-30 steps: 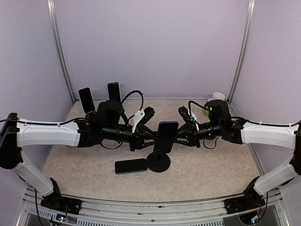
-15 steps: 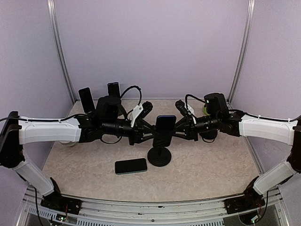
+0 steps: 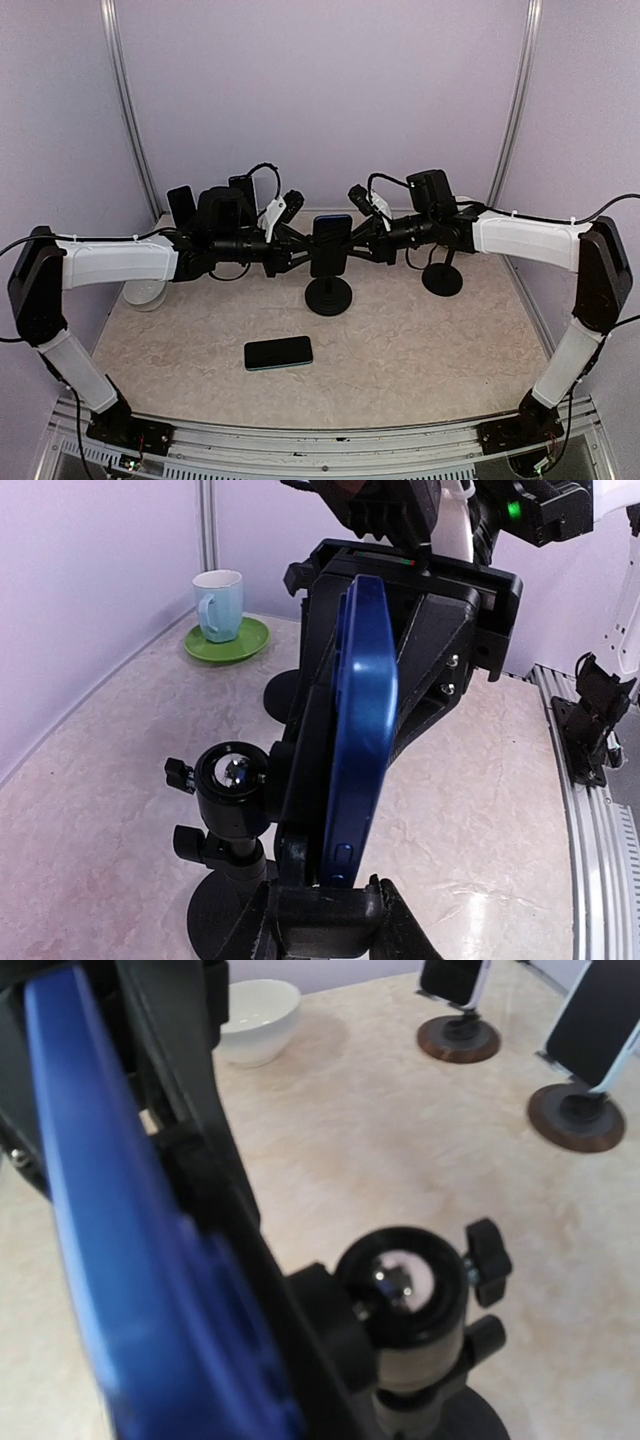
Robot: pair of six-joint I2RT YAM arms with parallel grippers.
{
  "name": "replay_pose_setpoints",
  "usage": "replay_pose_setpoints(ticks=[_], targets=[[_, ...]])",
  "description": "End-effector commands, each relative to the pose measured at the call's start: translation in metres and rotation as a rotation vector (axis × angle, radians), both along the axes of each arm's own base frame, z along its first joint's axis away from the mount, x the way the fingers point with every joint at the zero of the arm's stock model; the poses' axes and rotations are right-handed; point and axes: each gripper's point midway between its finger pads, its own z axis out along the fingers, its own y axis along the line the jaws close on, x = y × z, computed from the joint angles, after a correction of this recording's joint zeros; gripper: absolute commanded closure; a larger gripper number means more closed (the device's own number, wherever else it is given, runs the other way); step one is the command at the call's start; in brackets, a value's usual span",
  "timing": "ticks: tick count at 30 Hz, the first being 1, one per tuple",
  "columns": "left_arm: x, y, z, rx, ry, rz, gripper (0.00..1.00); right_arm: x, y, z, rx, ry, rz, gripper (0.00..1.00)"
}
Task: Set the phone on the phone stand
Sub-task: Place the phone stand with the phone at the center of the board.
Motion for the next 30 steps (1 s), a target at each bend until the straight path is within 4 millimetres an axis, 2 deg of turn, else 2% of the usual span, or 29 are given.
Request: replay_pose_setpoints(ticks=[1, 5, 8, 13, 21, 30], targets=[[0.027, -0.003, 0.02, -0.066, -0.084, 0.015, 0.76, 0.029, 0.018, 0.053, 0.1, -0.178, 0.017, 0.86], [0.048, 0.003, 0.014, -0.077, -0.079, 0.014, 0.76, 0.054, 0.02, 0.058, 0.105, -0.21, 0.001, 0.87], [0.06, 0.003, 0.017, -0.093, -0.092, 0.011, 0.75, 0.071, 0.019, 0.06, 0.106, -0.225, -0.008, 0.87], [0.078, -0.003, 0.017, -0.101, -0.094, -0.006, 0.72, 0.09, 0.019, 0.059, 0.112, -0.244, -0.024, 0.87], [0.117, -0.007, 0.003, -0.107, -0.05, 0.0, 0.61, 0.12, 0.012, 0.055, 0.123, -0.249, -0.064, 0.91], [0.132, -0.009, 0.006, -0.128, -0.049, 0.017, 0.46, 0.143, -0.005, 0.051, 0.148, -0.209, -0.115, 0.91]])
